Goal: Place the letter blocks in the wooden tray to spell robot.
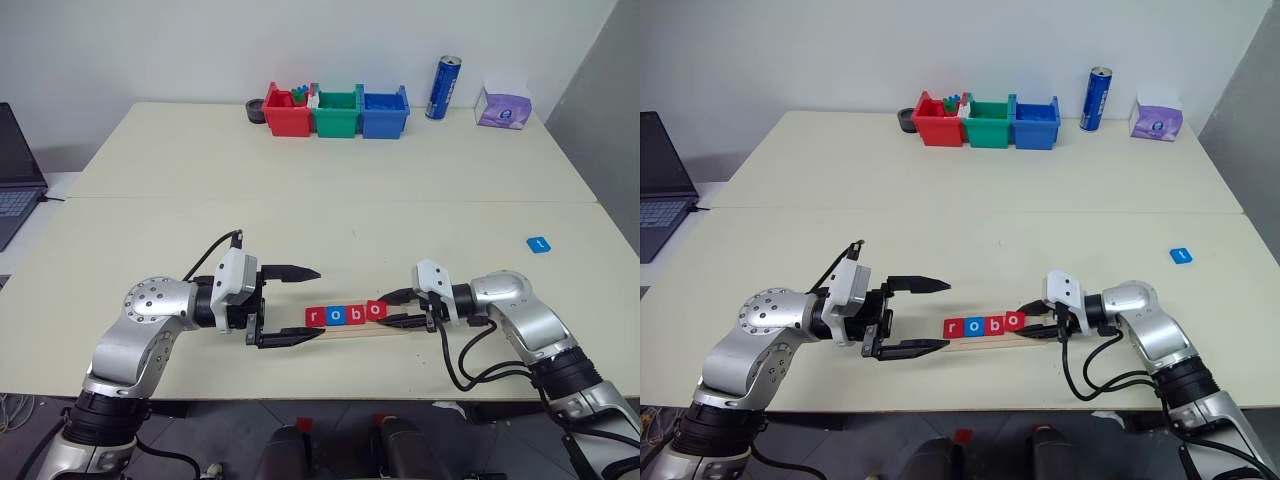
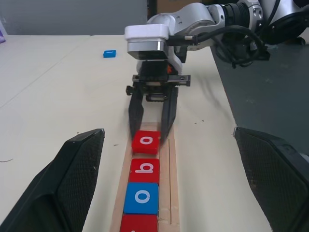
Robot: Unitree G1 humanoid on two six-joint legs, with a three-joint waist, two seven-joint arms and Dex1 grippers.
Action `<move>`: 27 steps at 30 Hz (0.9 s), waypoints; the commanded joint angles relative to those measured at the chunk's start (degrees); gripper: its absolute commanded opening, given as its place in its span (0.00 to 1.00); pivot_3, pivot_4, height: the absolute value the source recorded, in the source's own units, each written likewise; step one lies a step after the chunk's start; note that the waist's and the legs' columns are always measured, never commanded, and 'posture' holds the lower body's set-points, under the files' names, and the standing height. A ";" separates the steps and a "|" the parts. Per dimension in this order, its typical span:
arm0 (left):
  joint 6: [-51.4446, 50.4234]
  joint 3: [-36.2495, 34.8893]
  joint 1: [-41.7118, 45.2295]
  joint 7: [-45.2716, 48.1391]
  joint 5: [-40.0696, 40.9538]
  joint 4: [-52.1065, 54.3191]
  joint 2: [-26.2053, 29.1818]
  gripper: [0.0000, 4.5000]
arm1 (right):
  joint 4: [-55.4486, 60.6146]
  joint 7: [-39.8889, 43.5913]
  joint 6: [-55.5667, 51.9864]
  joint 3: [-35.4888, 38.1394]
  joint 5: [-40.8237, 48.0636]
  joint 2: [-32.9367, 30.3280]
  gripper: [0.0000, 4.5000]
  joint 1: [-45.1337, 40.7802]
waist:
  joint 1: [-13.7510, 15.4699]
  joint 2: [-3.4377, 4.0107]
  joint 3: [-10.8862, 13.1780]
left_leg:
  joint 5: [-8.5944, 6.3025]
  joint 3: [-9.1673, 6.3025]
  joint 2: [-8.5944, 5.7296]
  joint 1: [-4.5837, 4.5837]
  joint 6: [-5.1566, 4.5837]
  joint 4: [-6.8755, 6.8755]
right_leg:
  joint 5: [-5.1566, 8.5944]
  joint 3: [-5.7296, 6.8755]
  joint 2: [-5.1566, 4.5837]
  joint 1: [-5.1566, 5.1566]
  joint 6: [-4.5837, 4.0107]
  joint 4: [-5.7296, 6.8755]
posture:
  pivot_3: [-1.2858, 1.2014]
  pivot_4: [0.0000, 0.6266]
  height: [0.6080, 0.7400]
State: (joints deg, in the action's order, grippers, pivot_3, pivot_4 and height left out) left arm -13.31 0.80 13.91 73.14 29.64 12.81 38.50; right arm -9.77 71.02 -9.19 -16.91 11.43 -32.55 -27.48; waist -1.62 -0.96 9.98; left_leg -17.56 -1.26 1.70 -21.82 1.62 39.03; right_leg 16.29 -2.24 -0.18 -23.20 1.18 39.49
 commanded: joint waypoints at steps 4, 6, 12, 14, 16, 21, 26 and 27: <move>0.92 -0.02 0.59 0.14 -0.06 -0.03 0.06 1.00 | -0.67 0.89 2.04 0.33 -0.80 0.74 0.32 -1.80 | 0.00 0.00 0.00 | 0.00 0.00 0.00 -0.01 0.00 0.00 | 0.00 0.00 -0.01 0.00 0.00 0.00 | 0.52 0.24 1.00; 0.86 -0.02 0.61 0.18 -0.07 0.05 0.03 1.00 | -0.62 1.30 1.93 0.32 -0.90 0.81 0.32 -1.87 | 0.00 0.00 0.00 | 0.00 0.00 0.01 0.00 0.00 0.00 | 0.00 -0.01 -0.01 0.00 0.00 0.00 | 0.52 0.24 1.00; 0.87 0.26 0.95 0.11 -0.24 -0.04 -0.20 1.00 | -1.34 2.47 2.59 0.37 -1.37 0.48 0.32 -1.99 | 0.00 0.00 0.00 | 0.00 0.00 0.01 0.00 0.00 0.00 | 0.00 0.00 -0.01 0.00 0.00 0.00 | 0.52 0.24 1.00; 0.95 0.30 1.08 0.19 -0.29 -0.17 -0.22 1.00 | -1.56 2.68 2.67 0.37 -1.44 0.47 0.32 -2.11 | 0.00 0.00 0.00 | 0.00 0.00 0.01 0.00 0.00 0.00 | 0.00 -0.01 -0.01 0.00 0.00 0.00 | 0.52 0.24 1.00; 1.06 0.37 1.24 0.21 -0.38 -0.32 -0.27 1.00 | -1.77 2.81 2.74 0.33 -1.54 0.53 0.32 -2.28 | 0.00 0.00 0.00 | 0.00 0.00 0.01 0.00 0.00 0.00 | 0.00 -0.01 -0.01 0.00 0.00 0.00 | 0.52 0.24 1.00; 1.29 0.57 1.52 0.18 -0.45 -0.54 -0.28 1.00 | -2.59 3.02 3.21 0.23 -1.89 0.77 0.32 -2.69 | 0.00 0.00 0.00 | 0.00 0.00 0.01 0.00 0.00 0.00 | 0.00 0.00 -0.01 0.00 0.00 0.00 | 0.52 0.24 1.00; 1.67 0.75 1.73 0.09 -0.66 -0.92 -0.15 1.00 | -3.33 3.40 3.86 0.26 -2.26 0.73 0.32 -2.74 | -0.01 0.00 0.00 | 0.00 0.00 0.01 0.00 0.00 0.00 | 0.00 0.00 -0.01 0.00 0.00 0.01 | 0.52 0.24 1.00; 1.72 0.77 1.74 0.05 -0.68 -0.94 -0.16 1.00 | -3.38 3.43 3.84 0.29 -2.31 0.77 0.32 -2.76 | -0.01 0.00 0.00 | 0.00 0.00 0.00 0.00 0.00 0.00 | 0.00 -0.01 -0.01 0.00 0.00 0.01 | 0.52 0.24 1.00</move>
State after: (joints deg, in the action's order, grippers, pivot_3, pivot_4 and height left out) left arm -12.40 1.91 15.02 73.17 28.85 11.15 38.37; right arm -13.77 73.77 -6.50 -16.95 9.04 -31.75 -29.12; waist -1.63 -0.96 9.98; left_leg -17.56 -1.25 1.71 -21.82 1.61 39.03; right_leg 16.29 -2.25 -0.18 -23.20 1.18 39.49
